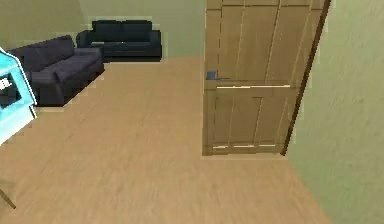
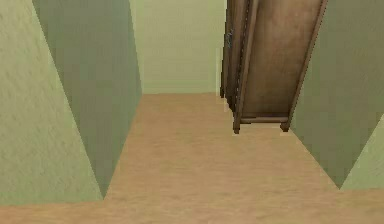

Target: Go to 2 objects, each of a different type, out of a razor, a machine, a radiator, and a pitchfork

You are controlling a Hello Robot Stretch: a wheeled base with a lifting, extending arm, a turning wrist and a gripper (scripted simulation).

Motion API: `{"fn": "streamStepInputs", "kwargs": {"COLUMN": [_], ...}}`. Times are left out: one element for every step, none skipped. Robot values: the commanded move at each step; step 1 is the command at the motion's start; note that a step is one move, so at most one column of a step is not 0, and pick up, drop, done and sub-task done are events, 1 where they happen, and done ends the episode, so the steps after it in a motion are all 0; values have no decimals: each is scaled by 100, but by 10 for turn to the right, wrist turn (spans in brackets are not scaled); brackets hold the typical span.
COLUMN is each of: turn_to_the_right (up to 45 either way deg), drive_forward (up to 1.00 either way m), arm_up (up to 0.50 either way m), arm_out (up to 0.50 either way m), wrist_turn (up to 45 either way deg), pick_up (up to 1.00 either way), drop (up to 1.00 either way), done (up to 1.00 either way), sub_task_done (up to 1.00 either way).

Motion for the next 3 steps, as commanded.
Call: {"fn": "streamStepInputs", "kwargs": {"turn_to_the_right": [-60,0,-300], "drive_forward": [0,65,0], "arm_up": [0,0,0], "arm_out": [0,0,0], "wrist_turn": [0,0,0], "pick_up": [0,0,0], "drop": [0,0,0], "done": [0,0,0], "sub_task_done": [0,0,0]}}
